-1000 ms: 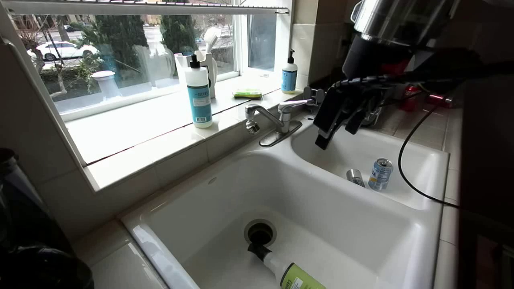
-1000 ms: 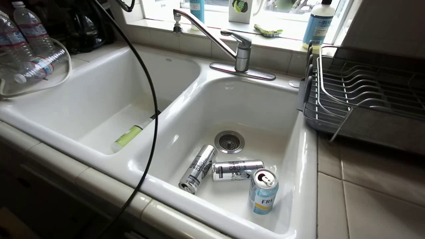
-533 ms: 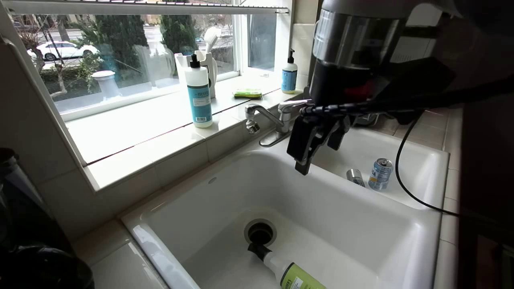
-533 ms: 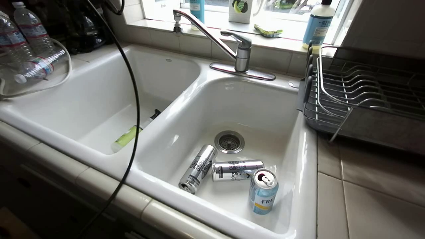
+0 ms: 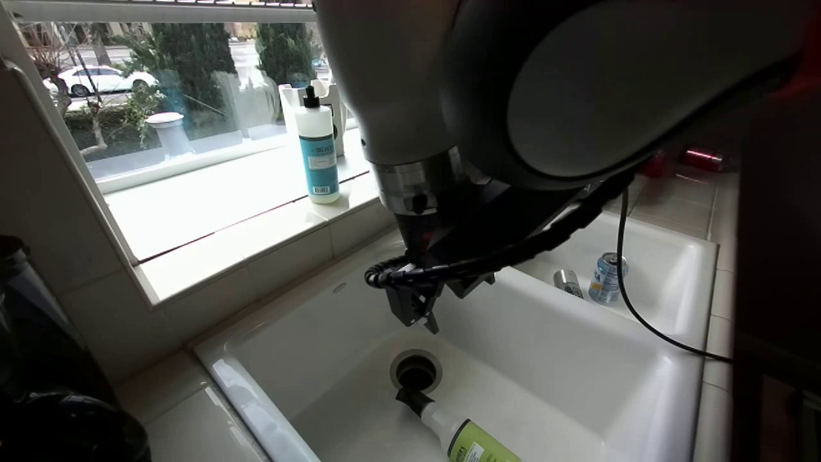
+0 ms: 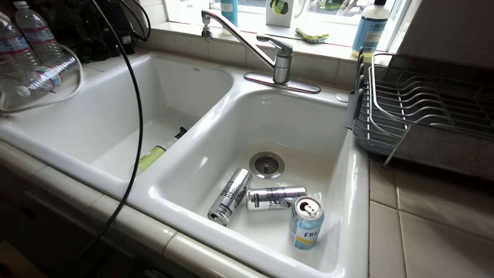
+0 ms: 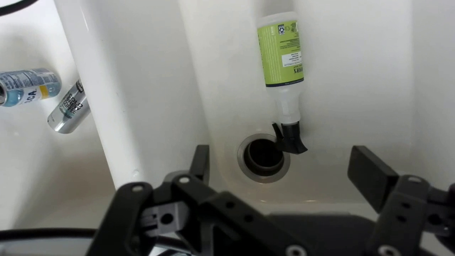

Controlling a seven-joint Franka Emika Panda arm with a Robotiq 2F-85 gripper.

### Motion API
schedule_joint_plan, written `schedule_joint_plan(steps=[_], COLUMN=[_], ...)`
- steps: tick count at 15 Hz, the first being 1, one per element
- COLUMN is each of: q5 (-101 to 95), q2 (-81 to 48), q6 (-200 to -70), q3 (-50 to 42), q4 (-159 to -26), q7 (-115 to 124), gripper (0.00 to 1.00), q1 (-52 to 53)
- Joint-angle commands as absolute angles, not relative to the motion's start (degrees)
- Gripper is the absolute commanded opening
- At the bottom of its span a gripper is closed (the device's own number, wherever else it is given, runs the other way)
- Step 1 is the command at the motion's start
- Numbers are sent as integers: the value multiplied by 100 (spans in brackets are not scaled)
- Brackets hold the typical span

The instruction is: Take the bottle out of the sink

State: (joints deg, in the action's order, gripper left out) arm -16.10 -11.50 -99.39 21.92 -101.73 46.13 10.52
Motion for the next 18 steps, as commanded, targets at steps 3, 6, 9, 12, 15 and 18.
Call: schedule_joint_plan(steps=[3, 6, 9, 12, 15, 18], q5=[-1548, -1506, -1540, -1581, -1568, -1569], q2=[-1345, -1539, -2089, -2600, -3097, -3447], q6=[-9888, -9967, -10116, -10230, -10214, -10532], q3=[1770, 1698, 1410, 1136, 894, 772], q4=[-9941, -9821, -9546, -9241, -8864, -8677], q7=[4564, 4703, 5019, 5294, 5464, 5250], gripper=[100, 100, 100, 100, 100, 100], q1=[1441, 1469, 1654, 1833, 1989, 2046])
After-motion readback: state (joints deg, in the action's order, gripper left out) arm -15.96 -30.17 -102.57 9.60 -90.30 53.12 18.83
